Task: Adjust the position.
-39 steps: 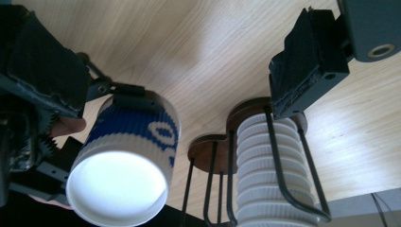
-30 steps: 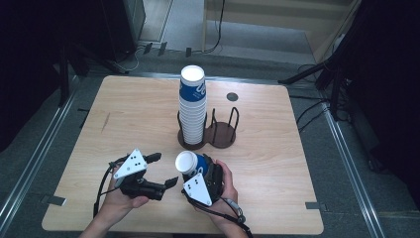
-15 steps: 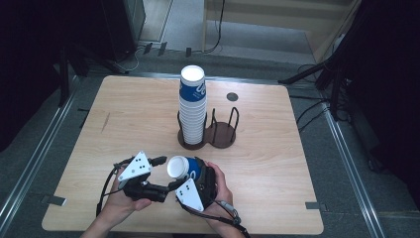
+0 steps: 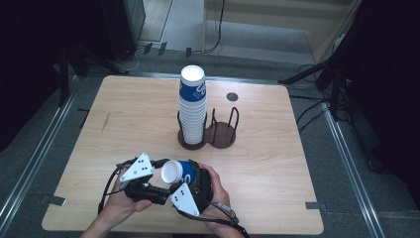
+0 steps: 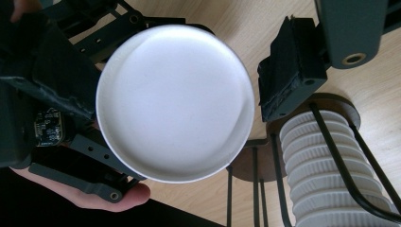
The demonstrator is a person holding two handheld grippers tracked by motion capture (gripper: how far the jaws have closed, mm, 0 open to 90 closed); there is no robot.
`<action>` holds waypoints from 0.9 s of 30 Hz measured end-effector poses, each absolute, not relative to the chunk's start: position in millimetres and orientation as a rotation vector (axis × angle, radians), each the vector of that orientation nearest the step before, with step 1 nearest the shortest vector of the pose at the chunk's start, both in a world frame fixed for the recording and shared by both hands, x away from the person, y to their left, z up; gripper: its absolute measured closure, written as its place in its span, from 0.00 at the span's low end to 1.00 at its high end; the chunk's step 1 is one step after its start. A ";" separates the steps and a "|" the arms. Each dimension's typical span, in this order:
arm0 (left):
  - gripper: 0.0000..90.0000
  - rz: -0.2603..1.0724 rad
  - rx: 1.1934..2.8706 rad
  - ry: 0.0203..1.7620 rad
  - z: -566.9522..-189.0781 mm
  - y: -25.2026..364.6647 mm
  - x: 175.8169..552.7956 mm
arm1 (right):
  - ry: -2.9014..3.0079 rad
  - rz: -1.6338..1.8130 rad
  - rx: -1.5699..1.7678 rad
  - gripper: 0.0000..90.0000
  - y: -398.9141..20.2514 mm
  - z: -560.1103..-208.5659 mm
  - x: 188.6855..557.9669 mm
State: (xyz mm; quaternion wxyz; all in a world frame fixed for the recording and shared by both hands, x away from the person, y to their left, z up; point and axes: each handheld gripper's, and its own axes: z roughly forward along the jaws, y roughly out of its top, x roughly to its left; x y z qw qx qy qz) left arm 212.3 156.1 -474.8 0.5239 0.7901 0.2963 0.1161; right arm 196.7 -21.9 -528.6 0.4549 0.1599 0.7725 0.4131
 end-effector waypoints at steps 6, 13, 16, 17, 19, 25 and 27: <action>0.20 0.283 1.898 0.709 -474.7 155.3 212.1 | 1.911 1.007 0.375 0.22 -21.5 -530.3 196.6; 0.25 0.296 1.902 0.714 -475.0 154.4 211.5 | 1.909 1.000 0.355 0.22 -21.4 -531.0 196.3; 0.30 0.298 1.907 0.711 -475.3 154.6 211.6 | 1.910 0.995 0.351 0.22 -21.6 -531.6 196.6; 0.31 0.296 1.910 0.712 -475.4 154.8 211.8 | 1.911 0.994 0.349 0.22 -21.7 -531.9 196.7; 0.31 0.298 1.910 0.714 -475.5 154.9 211.9 | 1.908 0.987 0.347 0.22 -21.3 -532.6 196.6; 0.31 0.321 1.910 0.724 -475.2 154.5 211.9 | 1.881 0.977 0.383 0.19 -20.5 -534.7 197.4; 0.32 0.327 1.910 0.736 -475.4 154.6 212.4 | 1.895 0.971 0.392 0.17 -21.6 -534.4 197.6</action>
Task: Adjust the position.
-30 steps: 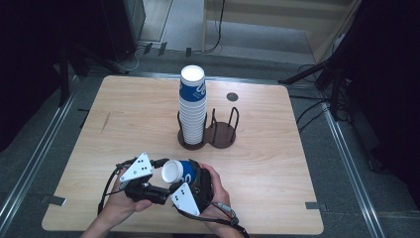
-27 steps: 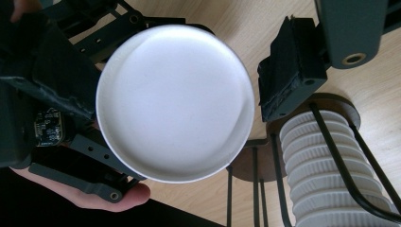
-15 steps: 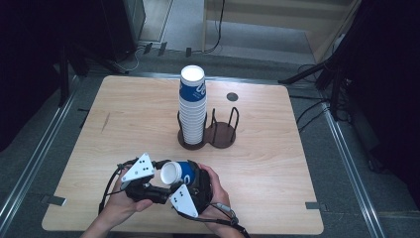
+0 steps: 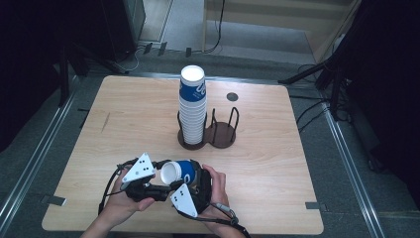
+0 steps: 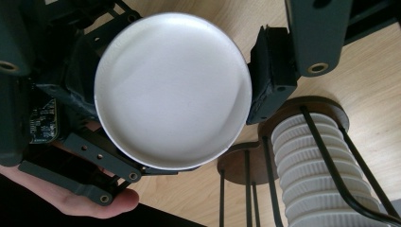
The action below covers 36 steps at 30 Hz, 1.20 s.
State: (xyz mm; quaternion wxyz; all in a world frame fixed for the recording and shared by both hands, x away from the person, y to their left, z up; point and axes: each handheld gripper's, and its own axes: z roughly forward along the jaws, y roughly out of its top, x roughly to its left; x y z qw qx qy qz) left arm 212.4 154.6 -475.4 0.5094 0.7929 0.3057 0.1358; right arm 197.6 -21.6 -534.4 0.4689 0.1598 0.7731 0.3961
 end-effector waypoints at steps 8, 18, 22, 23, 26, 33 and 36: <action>0.32 0.324 1.889 0.751 -474.5 157.2 213.8 | 1.921 0.988 0.380 0.08 -23.1 -529.5 195.6; 0.32 0.319 1.858 0.771 -473.6 162.2 215.9 | 1.952 1.004 0.390 0.00 -23.2 -526.1 193.7; 0.32 0.306 1.835 0.790 -473.9 163.6 217.2 | 1.945 1.012 0.398 0.00 -24.2 -524.0 193.6; 0.32 0.308 1.835 0.791 -473.9 163.8 217.2 | 1.942 1.013 0.405 0.00 -24.5 -523.5 193.5; 0.32 0.309 1.825 0.800 -473.9 165.2 218.1 | 1.934 1.017 0.400 0.00 -25.7 -521.5 193.8; 0.32 0.318 1.788 0.824 -474.3 171.5 221.0 | 1.915 1.029 0.405 0.00 -25.6 -515.7 191.6; 0.32 0.329 1.777 0.831 -474.2 174.4 222.1 | 1.909 1.032 0.411 0.00 -26.4 -514.4 191.7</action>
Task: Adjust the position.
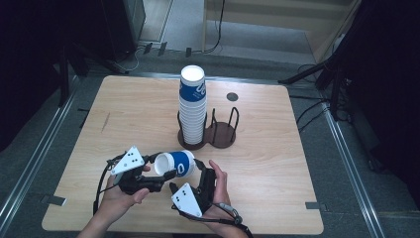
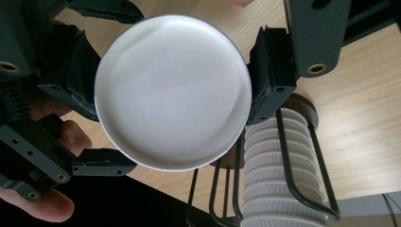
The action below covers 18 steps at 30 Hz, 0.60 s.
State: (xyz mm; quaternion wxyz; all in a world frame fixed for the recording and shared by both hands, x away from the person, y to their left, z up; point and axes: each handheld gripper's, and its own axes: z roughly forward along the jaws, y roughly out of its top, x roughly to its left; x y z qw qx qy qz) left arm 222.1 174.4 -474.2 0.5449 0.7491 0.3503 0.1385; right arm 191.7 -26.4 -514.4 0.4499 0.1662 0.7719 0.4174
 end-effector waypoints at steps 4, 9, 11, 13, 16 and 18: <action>0.32 0.349 1.758 0.842 -473.4 178.9 223.2 | 1.908 1.035 0.421 0.00 -27.8 -512.5 191.9; 0.32 0.379 1.733 0.849 -472.8 181.8 223.4 | 1.899 1.042 0.435 0.00 -29.5 -509.8 192.3; 0.32 0.383 1.725 0.857 -472.6 182.7 223.4 | 1.895 1.045 0.443 0.00 -30.4 -508.3 192.7; 0.32 0.389 1.723 0.858 -472.4 183.3 223.6 | 1.891 1.049 0.450 0.00 -31.0 -507.5 193.1; 0.32 0.397 1.712 0.861 -472.1 183.6 223.3 | 1.889 1.048 0.456 0.00 -32.0 -506.8 193.5; 0.32 0.401 1.707 0.865 -472.0 184.6 223.7 | 1.889 1.049 0.460 0.00 -32.5 -506.4 193.8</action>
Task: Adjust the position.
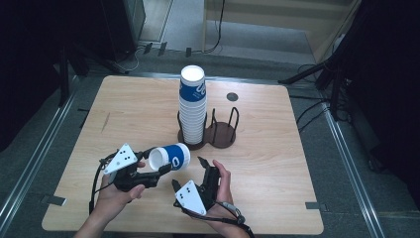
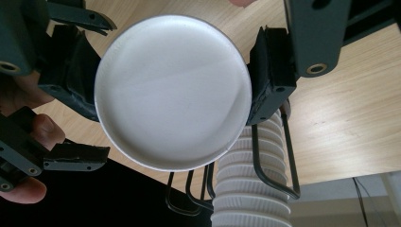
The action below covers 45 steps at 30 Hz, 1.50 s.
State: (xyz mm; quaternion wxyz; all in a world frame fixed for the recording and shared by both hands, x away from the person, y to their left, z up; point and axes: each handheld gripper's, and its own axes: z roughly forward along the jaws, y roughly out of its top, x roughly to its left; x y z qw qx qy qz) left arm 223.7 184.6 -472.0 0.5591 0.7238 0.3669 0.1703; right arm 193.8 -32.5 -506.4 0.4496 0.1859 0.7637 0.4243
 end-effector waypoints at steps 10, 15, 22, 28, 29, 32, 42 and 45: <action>0.32 0.463 1.666 0.883 -470.9 190.3 224.0 | 1.881 1.049 0.504 0.00 -33.8 -502.7 195.3; 0.32 0.475 1.640 0.884 -470.5 192.4 223.7 | 1.882 1.065 0.531 0.00 -34.8 -500.0 196.0; 0.32 0.502 1.618 0.872 -470.1 192.5 222.8 | 1.855 1.152 0.650 0.00 -35.3 -486.0 194.9; 0.32 0.495 1.588 0.880 -470.7 194.4 223.4 | 1.832 1.246 0.707 0.00 -34.3 -471.4 189.0; 0.32 0.502 1.581 0.879 -471.0 194.6 223.4 | 1.827 1.257 0.720 0.00 -34.4 -469.7 188.6; 0.32 0.505 1.571 0.881 -471.3 195.9 223.7 | 1.818 1.311 0.769 0.00 -35.8 -465.6 188.5; 0.32 0.510 1.550 0.881 -474.2 194.5 223.7 | 1.818 1.409 0.971 0.02 -43.3 -459.2 194.4; 0.32 0.516 1.537 0.877 -475.4 193.7 223.7 | 1.838 1.403 1.013 0.00 -41.2 -460.5 195.7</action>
